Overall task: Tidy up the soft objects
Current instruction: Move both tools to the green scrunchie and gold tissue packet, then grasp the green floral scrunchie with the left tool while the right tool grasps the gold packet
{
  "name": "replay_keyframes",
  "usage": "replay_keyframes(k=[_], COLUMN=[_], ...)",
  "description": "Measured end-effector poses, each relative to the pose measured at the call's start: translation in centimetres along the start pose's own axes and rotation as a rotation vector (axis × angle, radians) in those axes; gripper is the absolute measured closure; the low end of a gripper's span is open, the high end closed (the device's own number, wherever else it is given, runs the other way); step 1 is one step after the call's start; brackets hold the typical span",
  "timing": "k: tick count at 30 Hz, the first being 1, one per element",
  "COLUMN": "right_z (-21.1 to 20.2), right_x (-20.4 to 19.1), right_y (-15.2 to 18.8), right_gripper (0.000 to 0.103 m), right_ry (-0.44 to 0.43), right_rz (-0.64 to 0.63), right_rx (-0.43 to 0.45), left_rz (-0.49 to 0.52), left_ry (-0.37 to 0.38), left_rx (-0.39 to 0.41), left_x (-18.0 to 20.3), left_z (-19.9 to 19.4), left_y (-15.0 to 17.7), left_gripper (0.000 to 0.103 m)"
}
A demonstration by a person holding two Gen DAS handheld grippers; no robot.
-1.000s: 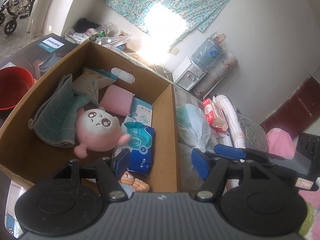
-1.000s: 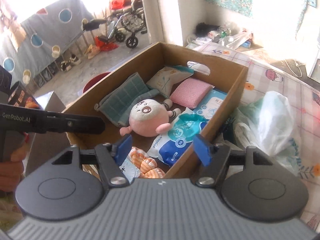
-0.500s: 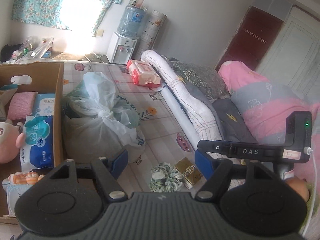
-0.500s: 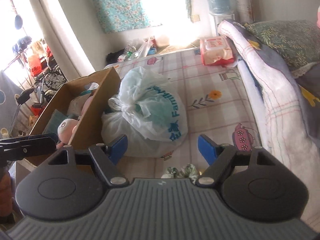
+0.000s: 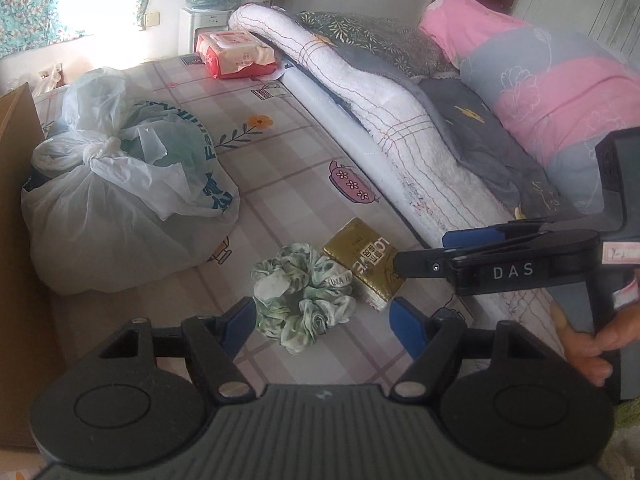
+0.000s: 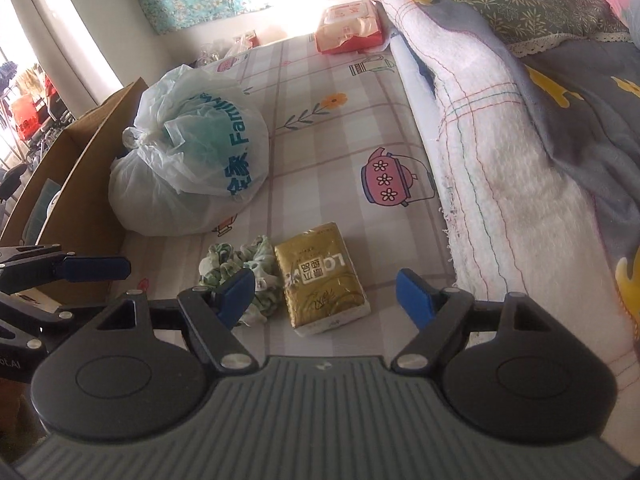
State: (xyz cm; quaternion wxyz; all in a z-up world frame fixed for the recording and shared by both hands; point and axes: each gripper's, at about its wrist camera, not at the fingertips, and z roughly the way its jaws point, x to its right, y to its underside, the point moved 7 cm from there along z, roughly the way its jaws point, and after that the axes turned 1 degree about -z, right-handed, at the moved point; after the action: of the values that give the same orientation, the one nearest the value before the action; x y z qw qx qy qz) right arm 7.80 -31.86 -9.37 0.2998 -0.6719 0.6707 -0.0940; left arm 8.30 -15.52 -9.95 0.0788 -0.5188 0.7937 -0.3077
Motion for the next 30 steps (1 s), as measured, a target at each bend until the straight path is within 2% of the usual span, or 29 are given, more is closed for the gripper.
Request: replay_keyframes(k=[4, 13, 19, 30], right_z=[1.5, 4.4, 5.4, 5.8], right_x=[0.1, 0.1, 0.1, -0.4], right_y=[0.1, -0.4, -0.6, -0.8], right_gripper=[0.025, 0.025, 0.025, 0.027], right_ry=[-0.006, -0.037, -0.049, -0.038], right_rz=[-0.037, -0.086, -0.086, -0.120], right_rx=[-0.028, -0.086, -0.100, -0.078], left_rz=[0.050, 0.091, 0.100, 0.070], left_ry=[-0.038, -0.070, -0.068, -0.092], left_rx=[-0.030, -0.096, -0.112, -0.086], left_x=[0.3, 0.0, -0.6, -2.0], left_z=[2.4, 6.2, 7.4, 7.1], left_y=[0.0, 0.3, 0.4, -0.1], left_gripper=[0.022, 0.023, 0.032, 0.064])
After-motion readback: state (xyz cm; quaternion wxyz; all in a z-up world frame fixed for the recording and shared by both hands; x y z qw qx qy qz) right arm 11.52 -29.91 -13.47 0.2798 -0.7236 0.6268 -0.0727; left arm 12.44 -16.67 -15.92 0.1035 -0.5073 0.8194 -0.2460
